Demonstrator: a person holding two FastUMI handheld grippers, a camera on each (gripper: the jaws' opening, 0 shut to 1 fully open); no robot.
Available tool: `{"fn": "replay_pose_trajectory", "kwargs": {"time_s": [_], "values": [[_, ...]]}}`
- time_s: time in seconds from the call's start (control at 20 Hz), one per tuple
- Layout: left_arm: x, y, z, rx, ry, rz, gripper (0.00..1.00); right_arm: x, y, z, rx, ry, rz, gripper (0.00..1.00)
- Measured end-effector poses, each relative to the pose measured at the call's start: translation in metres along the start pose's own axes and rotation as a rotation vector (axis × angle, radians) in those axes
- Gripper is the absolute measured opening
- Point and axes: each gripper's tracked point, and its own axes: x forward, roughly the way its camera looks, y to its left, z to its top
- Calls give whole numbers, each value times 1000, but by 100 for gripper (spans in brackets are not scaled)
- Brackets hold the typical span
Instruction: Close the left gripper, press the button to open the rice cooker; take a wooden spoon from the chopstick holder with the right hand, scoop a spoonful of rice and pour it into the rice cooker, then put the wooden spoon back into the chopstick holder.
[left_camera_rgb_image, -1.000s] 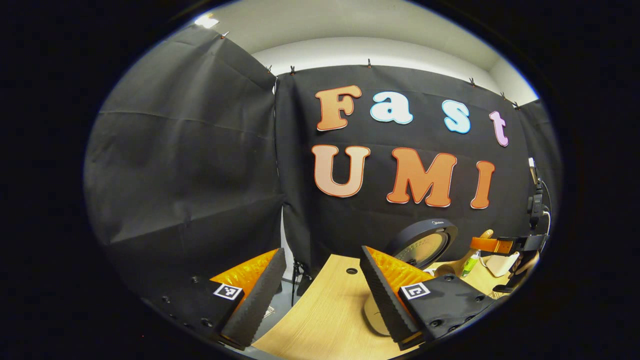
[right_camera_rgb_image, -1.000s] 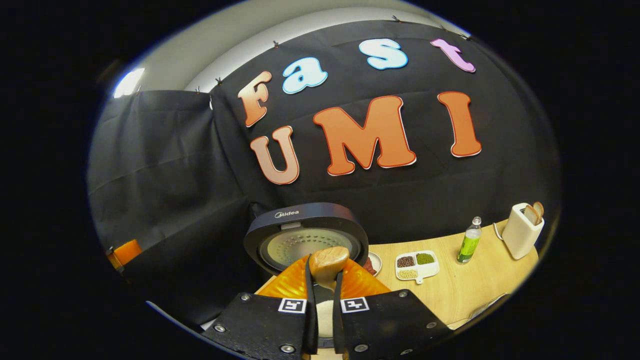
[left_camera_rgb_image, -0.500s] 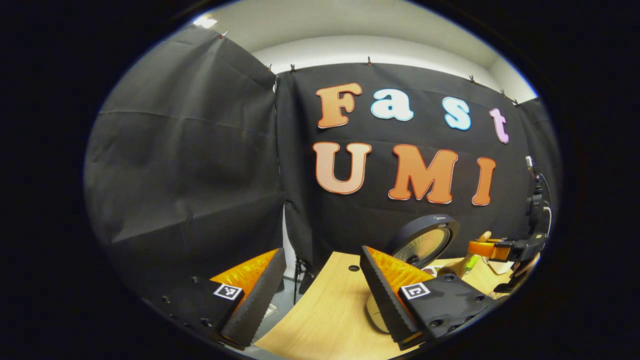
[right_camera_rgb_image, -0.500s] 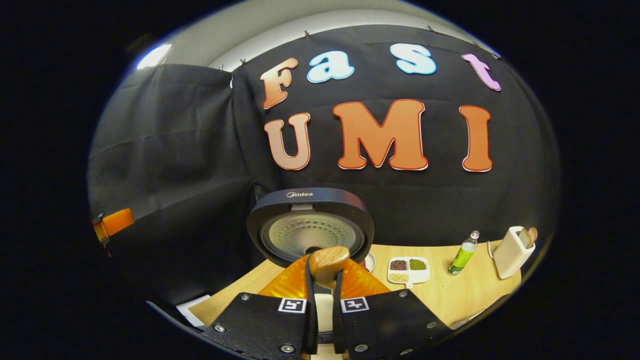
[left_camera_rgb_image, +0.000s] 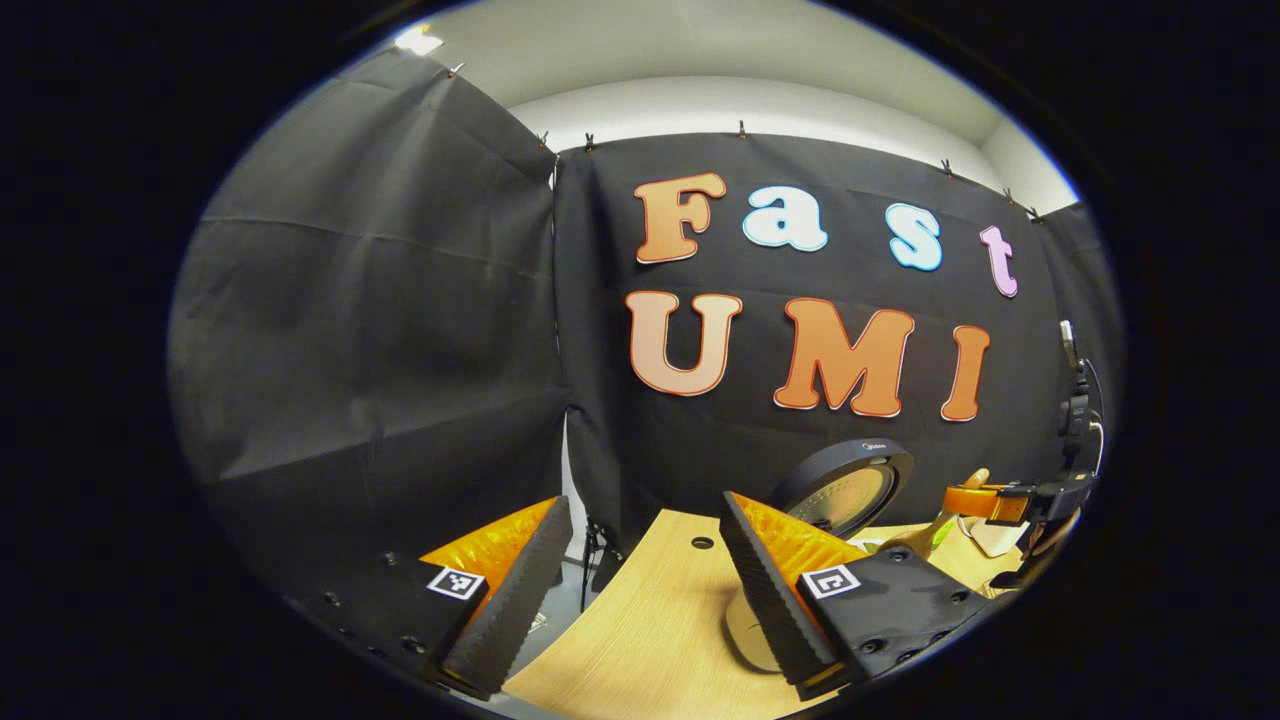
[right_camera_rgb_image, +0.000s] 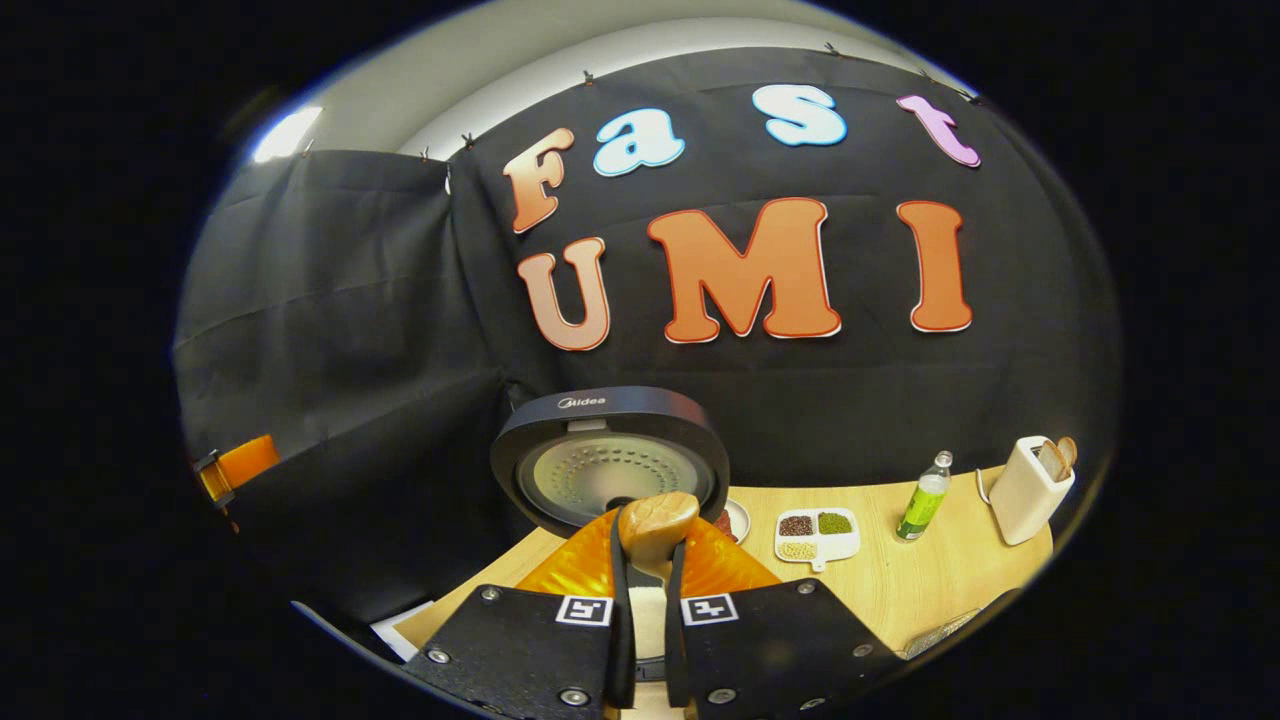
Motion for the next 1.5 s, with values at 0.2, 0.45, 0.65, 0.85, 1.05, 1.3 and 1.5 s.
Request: {"fn": "replay_pose_trajectory", "kwargs": {"time_s": [0.2,0.45,0.65,0.85,1.05,1.3,1.5], "values": [[5,-10,-3,-7,7,-20,99,-25,-37,11,37,-23,-57,11],[11,-28,-5,-12,5,-37,99,-67,-103,17,75,-47,-166,11],[16,-43,-6,-17,6,-51,98,-102,-159,14,109,-58,-273,11],[19,-56,-4,-6,4,-58,97,-130,-208,1,131,-54,-361,11],[21,-69,-4,2,3,-56,98,-148,-247,-22,172,-22,-425,11],[19,-84,-5,7,9,-53,98,-155,-284,-61,212,30,-465,11],[12,-85,-7,25,10,-7,97,-148,-307,-102,262,92,-479,11]]}}
